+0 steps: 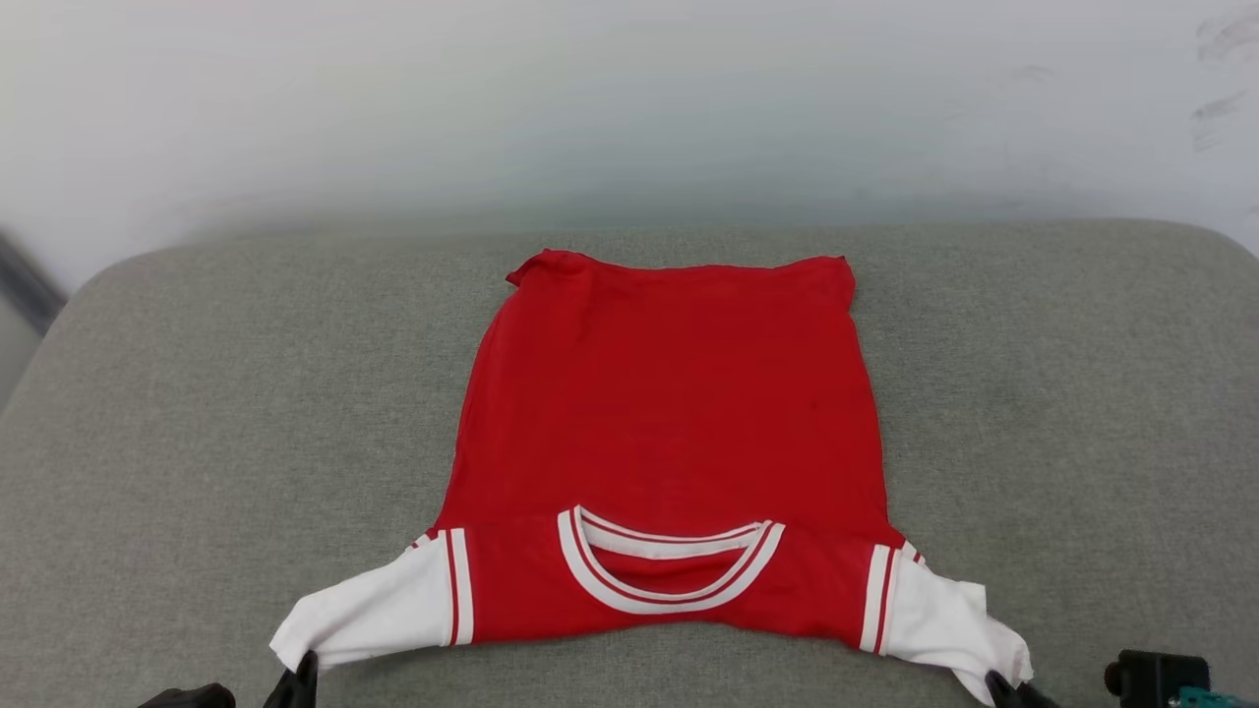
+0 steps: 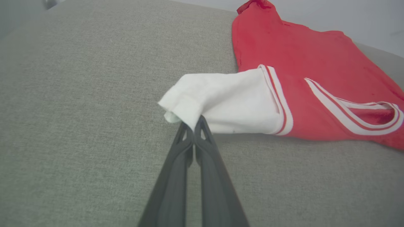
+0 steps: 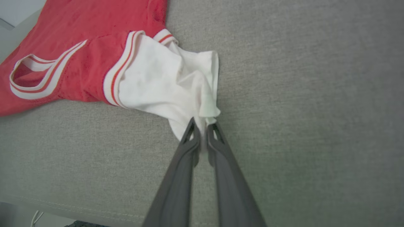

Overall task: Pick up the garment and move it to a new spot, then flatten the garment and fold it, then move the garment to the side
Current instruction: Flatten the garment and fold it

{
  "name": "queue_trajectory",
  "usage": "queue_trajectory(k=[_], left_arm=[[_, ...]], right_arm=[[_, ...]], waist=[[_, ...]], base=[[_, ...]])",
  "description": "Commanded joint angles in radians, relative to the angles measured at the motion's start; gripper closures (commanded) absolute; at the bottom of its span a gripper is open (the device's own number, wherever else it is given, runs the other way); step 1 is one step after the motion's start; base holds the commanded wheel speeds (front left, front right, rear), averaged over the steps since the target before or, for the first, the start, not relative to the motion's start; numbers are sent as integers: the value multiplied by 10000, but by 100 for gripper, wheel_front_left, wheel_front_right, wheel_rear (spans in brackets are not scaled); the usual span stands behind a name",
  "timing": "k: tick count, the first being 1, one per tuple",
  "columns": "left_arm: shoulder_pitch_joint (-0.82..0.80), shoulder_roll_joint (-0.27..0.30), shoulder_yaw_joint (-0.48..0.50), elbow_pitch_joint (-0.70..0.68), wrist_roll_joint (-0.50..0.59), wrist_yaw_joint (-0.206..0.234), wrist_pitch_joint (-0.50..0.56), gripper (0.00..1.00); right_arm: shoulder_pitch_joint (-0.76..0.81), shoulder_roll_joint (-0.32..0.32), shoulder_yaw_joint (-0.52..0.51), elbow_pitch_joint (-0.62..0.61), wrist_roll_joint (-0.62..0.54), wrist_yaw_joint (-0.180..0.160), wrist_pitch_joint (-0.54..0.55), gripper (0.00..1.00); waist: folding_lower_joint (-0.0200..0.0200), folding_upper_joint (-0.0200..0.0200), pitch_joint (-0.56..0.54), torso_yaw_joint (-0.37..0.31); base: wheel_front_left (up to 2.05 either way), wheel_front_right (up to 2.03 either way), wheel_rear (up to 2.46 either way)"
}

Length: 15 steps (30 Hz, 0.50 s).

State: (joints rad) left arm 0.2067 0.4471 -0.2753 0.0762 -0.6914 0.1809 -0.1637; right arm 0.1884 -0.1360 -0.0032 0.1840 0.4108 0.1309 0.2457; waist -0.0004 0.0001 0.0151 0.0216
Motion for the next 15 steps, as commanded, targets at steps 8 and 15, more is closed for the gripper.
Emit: queue_trajectory(k=[8,15], left_arm=[[-363,14,-59,-812,368,302,-142,100],[-1184,-257,-243,-1530,618,150,-427,100]], right_arm=[[-1047,199,-769,-1149,-85,-3,-638,0],[-4169,-398,-1728,-150,82,-1,234,0]], waist=[[4,-1,503,363],[4,-1,1535,1140]], base=[[0,0,0],[0,0,0]])
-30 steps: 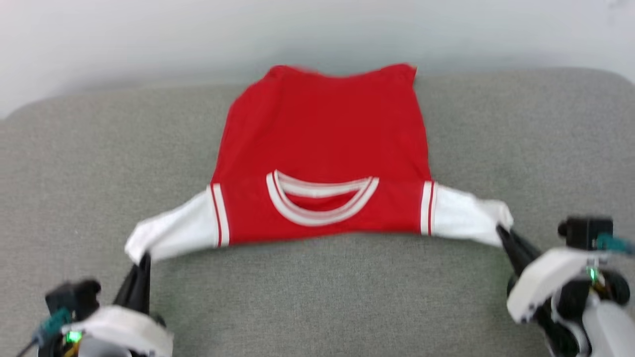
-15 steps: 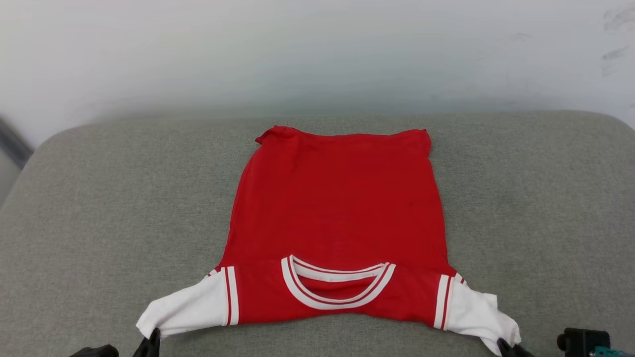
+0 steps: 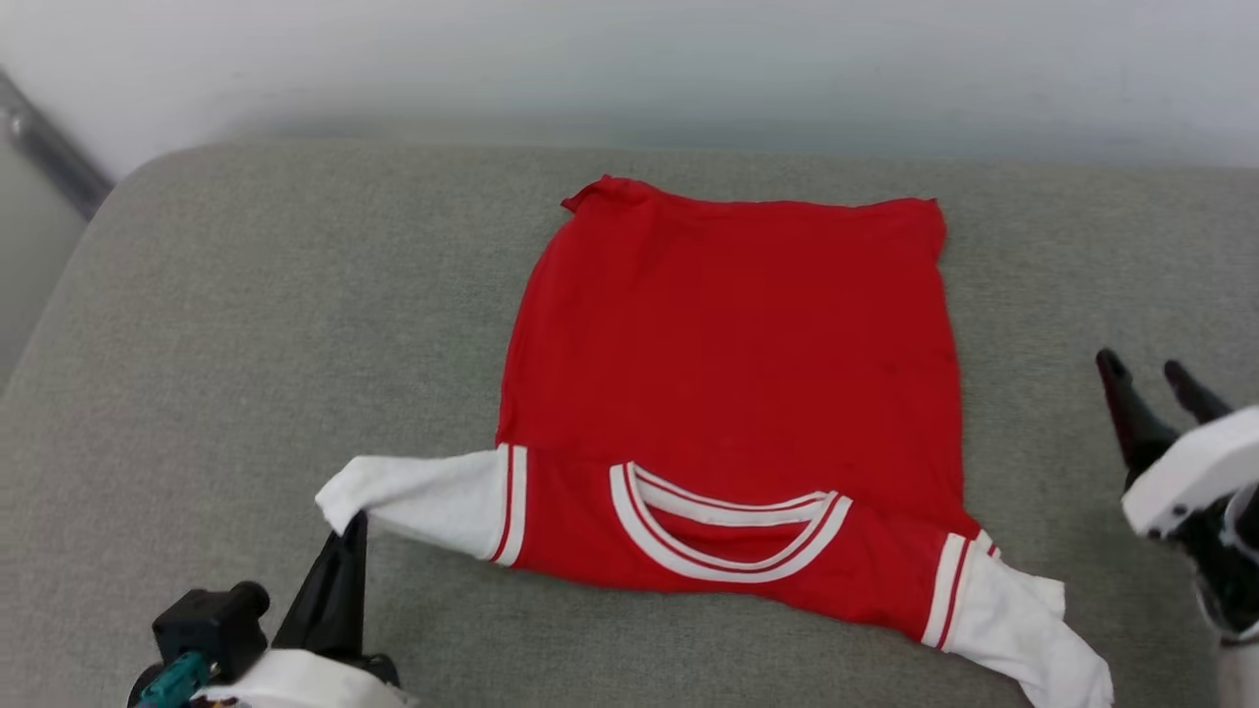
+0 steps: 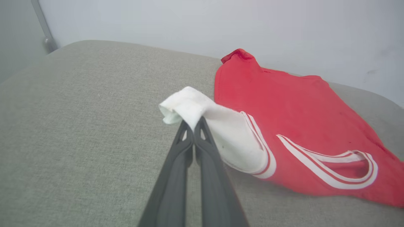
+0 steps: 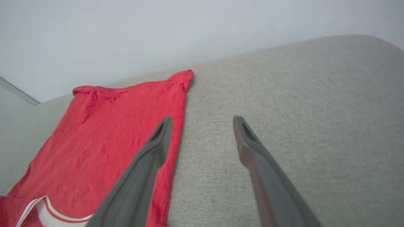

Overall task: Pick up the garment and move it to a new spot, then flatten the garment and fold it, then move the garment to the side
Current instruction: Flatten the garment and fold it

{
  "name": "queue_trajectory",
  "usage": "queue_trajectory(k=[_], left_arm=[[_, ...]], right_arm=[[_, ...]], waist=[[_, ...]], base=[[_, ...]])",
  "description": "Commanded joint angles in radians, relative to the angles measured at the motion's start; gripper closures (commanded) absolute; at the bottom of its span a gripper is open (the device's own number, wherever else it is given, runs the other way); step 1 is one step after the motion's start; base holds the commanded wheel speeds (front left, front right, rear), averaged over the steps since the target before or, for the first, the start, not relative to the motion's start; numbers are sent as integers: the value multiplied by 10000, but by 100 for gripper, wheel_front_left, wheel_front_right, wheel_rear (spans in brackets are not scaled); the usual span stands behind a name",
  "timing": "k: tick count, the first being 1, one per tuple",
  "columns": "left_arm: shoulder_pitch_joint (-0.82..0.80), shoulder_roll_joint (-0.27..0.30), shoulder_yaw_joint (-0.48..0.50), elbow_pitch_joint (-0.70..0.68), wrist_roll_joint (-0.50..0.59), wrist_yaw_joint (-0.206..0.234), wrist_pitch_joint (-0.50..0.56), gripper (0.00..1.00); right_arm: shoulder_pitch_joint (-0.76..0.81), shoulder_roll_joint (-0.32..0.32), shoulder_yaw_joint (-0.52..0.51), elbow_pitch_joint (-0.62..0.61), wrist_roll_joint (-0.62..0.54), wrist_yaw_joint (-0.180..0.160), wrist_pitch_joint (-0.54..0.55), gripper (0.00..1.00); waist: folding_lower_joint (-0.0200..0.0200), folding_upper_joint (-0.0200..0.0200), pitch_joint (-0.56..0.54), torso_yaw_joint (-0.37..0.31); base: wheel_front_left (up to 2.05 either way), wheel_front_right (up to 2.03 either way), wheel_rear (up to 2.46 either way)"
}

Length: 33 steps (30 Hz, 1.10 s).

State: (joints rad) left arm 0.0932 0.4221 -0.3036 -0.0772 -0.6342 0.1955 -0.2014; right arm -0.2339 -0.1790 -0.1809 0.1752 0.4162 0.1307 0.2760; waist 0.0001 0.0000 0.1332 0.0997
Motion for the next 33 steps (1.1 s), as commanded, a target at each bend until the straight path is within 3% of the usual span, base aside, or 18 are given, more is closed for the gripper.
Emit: queue_trajectory(k=[1,8,13,18,26,32,33], left_arm=[[-219,-56,-36,-55,123,-39,-72,100],[-1374,-577,-285,-229,398,-543,-450,100],[-2060,-949,-391,-137,562,-1002,-587,100],[-2505,-1358,-508,28,679,-1429,-630,100],[-2941,-1972,-285,383,889,-1970,-654,100],[-2996,-2270,-40,608,1160,-2318,-657,100],[-2991,-2300,7,644,1206,-2377,-657,100]], right_arm=[[-427,-128,-9,239,14,-1,208,0],[-3908,-1068,-33,2493,-393,-1,2290,0],[-6187,-1270,-208,4336,-1186,-1,3775,0],[-7702,-1434,-708,5515,-2041,-1,4501,0],[-8743,-1595,-1256,6495,-3183,-1,4937,0],[-8227,-1184,-1607,7686,-3489,-1,6216,0],[-8175,-1124,-1681,7800,-3544,-5,6429,12]], waist=[[-1,0,538,546],[-1,0,1766,1659],[-1,0,2526,2268],[-1,0,3191,2803],[-1,0,3957,3221],[-1,0,4043,3195],[-1,0,4030,3187]], base=[[0,0,0],[0,0,0],[0,0,0],[0,0,0],[0,0,0],[0,0,0],[0,0,0]])
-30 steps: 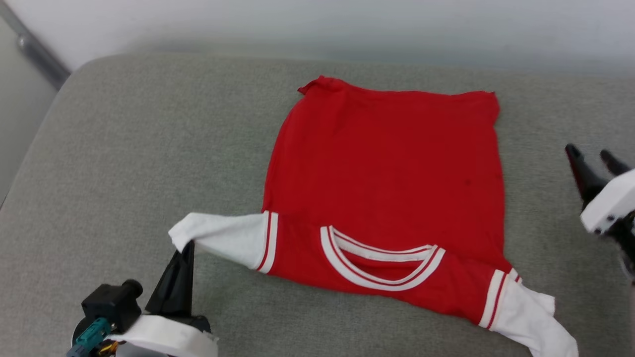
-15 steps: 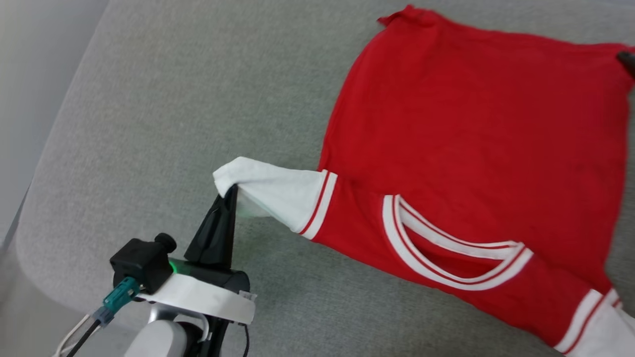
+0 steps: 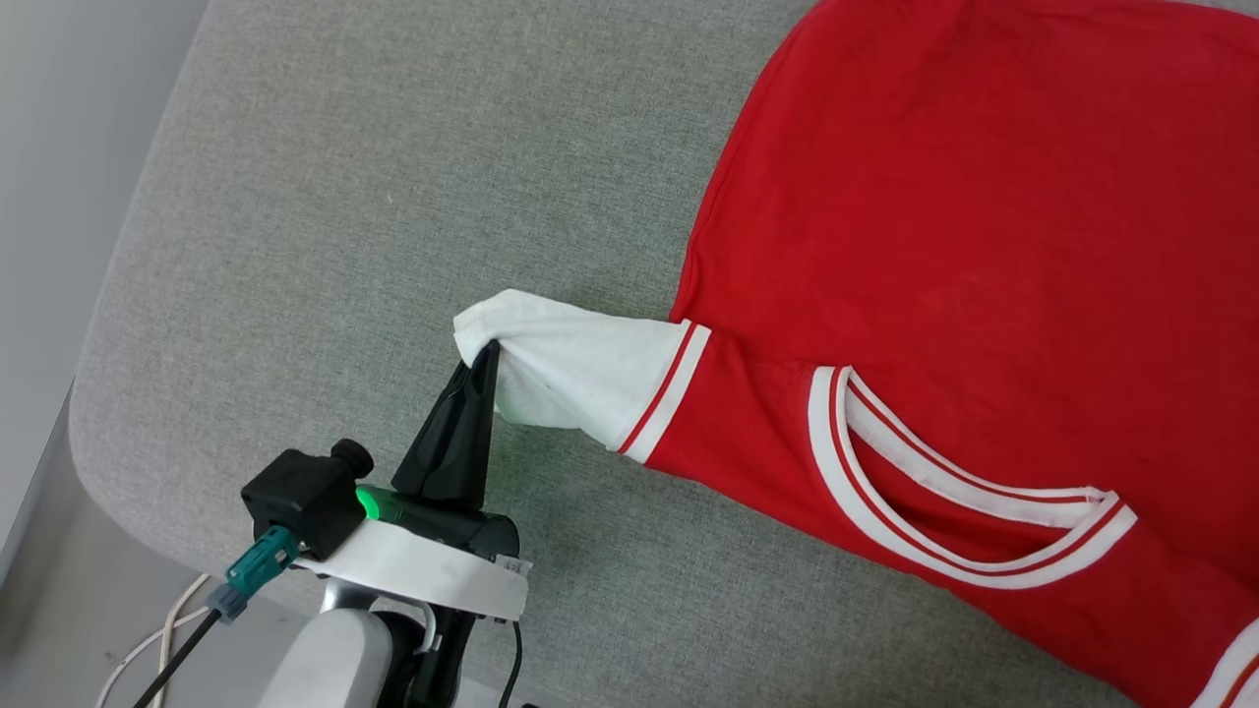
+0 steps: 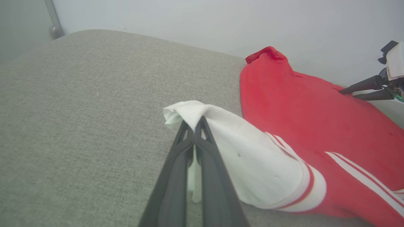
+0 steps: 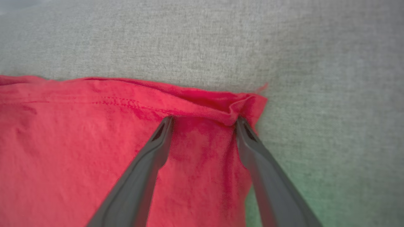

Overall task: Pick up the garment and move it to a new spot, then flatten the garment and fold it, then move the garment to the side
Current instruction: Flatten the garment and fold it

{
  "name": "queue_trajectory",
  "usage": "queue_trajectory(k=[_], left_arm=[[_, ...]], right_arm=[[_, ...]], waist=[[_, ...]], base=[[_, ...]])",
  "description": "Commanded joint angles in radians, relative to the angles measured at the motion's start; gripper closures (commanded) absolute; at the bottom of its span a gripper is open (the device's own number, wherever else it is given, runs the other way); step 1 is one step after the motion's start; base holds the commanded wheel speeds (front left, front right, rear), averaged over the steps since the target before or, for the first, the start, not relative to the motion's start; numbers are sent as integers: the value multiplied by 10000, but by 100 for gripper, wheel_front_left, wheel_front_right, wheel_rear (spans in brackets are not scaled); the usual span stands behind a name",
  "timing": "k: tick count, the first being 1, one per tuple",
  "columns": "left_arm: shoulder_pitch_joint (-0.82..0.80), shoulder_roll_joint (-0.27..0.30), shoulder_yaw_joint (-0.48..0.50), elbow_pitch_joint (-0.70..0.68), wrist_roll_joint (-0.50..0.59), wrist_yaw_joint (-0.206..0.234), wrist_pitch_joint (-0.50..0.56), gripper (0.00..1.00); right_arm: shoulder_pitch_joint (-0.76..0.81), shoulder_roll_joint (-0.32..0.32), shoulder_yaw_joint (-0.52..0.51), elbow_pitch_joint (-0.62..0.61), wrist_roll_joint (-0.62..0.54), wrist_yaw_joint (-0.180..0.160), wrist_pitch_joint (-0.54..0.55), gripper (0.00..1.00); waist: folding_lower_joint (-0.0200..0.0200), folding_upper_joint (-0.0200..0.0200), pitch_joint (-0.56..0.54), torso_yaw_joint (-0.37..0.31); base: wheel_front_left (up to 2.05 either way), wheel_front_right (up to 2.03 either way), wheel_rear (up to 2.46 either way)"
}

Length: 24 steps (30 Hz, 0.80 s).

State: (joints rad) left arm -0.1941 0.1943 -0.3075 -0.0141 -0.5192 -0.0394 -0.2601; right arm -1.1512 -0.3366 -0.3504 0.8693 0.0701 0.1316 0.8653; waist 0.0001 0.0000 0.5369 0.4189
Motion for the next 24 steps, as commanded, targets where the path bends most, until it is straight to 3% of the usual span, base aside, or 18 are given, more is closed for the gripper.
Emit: queue_trajectory(k=[1,2,6,12,17,24], left_arm=[[-113,-51,81,43,93,-53,-71,100],[-114,-82,119,71,138,-111,-71,100],[-3,-178,265,201,246,-222,-71,100],[387,-114,591,410,369,-234,-72,100],[840,92,881,573,313,-97,-66,100],[1504,447,1268,554,132,190,176,100]], right_arm=[[1004,480,-90,913,-128,-17,688,96],[1013,480,-183,935,-201,-17,743,100],[831,411,-313,608,-401,-12,493,100],[588,2,562,-129,-302,-12,122,100],[1295,-245,1799,-885,539,-12,24,100],[3336,-915,3130,-2996,2122,-12,381,100]], waist=[[-1,0,-25,-11],[-1,0,-67,-8],[-1,0,-348,-39],[-1,0,-1281,-416],[-1,0,-2348,-1048],[-1,0,-3652,-2121]], base=[[0,0,0],[0,0,0],[0,0,0],[0,0,0],[0,0,0],[0,0,0]])
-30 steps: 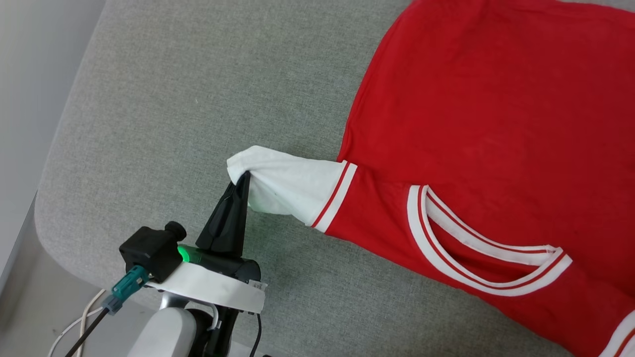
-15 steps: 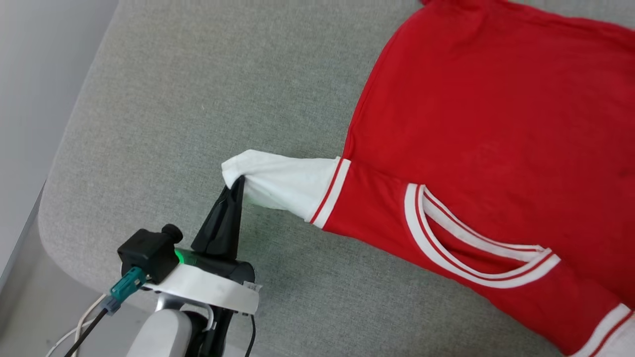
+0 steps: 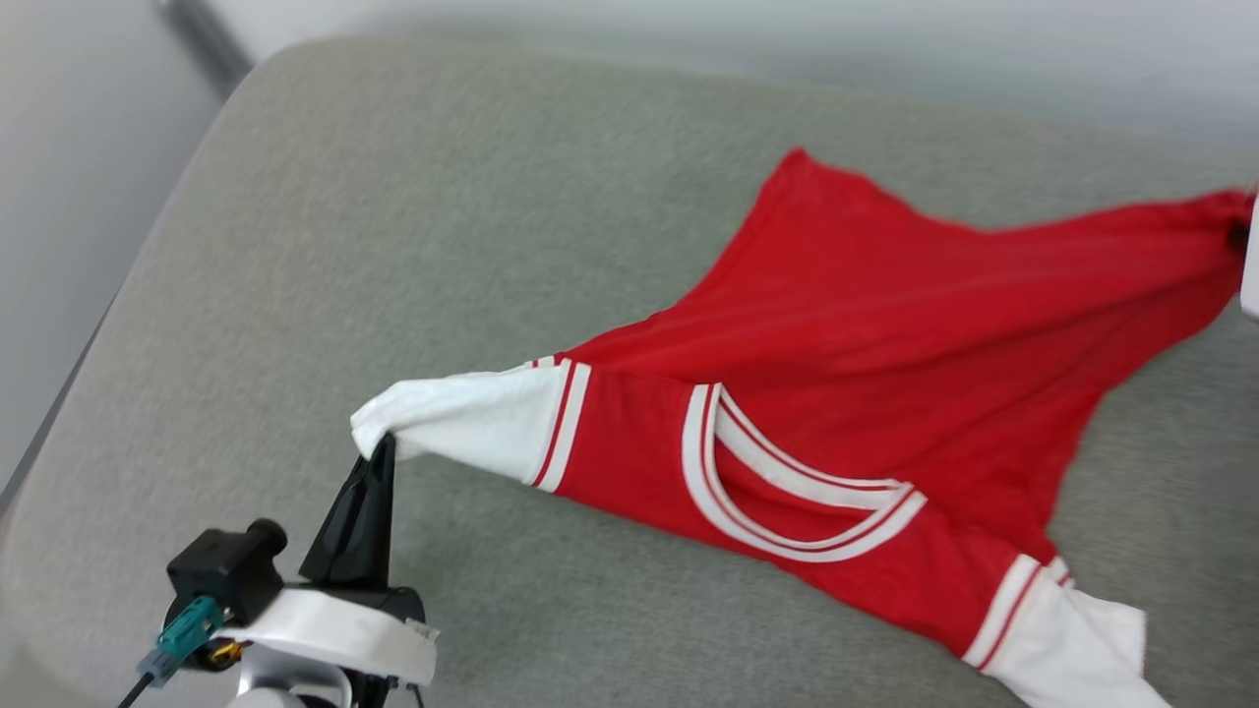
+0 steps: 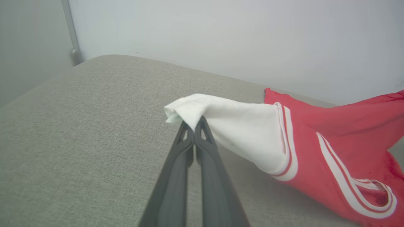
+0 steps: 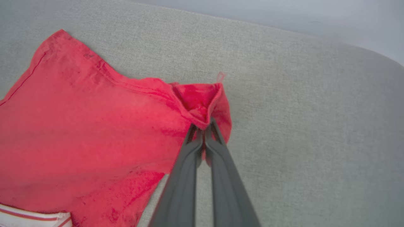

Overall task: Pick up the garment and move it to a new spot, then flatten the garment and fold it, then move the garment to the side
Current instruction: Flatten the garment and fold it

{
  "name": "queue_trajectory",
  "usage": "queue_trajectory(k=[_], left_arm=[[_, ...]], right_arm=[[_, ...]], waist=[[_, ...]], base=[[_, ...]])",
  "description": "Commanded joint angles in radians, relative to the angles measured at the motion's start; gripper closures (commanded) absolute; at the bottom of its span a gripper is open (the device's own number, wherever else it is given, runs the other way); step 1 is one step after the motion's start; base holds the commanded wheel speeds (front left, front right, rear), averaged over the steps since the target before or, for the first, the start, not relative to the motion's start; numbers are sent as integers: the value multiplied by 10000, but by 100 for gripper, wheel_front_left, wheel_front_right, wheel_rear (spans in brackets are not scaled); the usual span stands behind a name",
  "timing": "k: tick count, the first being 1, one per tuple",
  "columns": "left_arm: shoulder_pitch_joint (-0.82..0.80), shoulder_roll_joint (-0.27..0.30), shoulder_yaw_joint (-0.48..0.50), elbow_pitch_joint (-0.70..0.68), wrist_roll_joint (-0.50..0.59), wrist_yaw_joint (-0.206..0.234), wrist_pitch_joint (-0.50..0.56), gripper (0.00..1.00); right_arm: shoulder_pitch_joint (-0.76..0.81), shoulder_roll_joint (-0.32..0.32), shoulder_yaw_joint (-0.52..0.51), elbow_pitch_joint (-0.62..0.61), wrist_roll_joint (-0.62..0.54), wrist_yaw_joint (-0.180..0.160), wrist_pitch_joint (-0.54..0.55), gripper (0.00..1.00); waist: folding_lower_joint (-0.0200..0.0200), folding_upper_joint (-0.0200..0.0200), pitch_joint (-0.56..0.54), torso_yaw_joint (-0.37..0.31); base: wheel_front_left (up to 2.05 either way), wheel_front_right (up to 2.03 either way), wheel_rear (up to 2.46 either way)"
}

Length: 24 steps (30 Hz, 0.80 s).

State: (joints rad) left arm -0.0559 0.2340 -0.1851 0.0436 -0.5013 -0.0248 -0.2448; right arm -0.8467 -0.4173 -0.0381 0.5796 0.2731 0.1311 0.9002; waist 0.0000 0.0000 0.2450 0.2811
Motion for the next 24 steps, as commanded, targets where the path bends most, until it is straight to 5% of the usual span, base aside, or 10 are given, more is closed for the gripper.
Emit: queue_trajectory(k=[1,9,15,23,24], left_arm=[[230,89,89,-54,-83,62,60,100],[1027,418,483,-187,-492,261,435,100],[1442,638,725,-141,-619,490,664,100],[1635,844,752,-183,-655,608,986,100],[1602,849,729,-202,-651,613,1012,100]], right_arm=[[709,-215,77,-474,292,-6,89,100],[4822,-397,-571,-3572,1223,-5,725,100],[7954,587,-1486,-5149,1246,-5,888,100],[10522,2375,-2024,-5710,1022,-5,571,100],[10594,2573,-2105,-5705,1057,-5,400,54]], waist=[[0,0,-899,-895],[0,0,-1638,-2038],[0,0,-1895,-2636],[0,0,-1910,-3033],[0,0,-1891,-3049]], base=[[0,0,0],[0,0,0],[0,0,0],[0,0,0],[0,0,0]])
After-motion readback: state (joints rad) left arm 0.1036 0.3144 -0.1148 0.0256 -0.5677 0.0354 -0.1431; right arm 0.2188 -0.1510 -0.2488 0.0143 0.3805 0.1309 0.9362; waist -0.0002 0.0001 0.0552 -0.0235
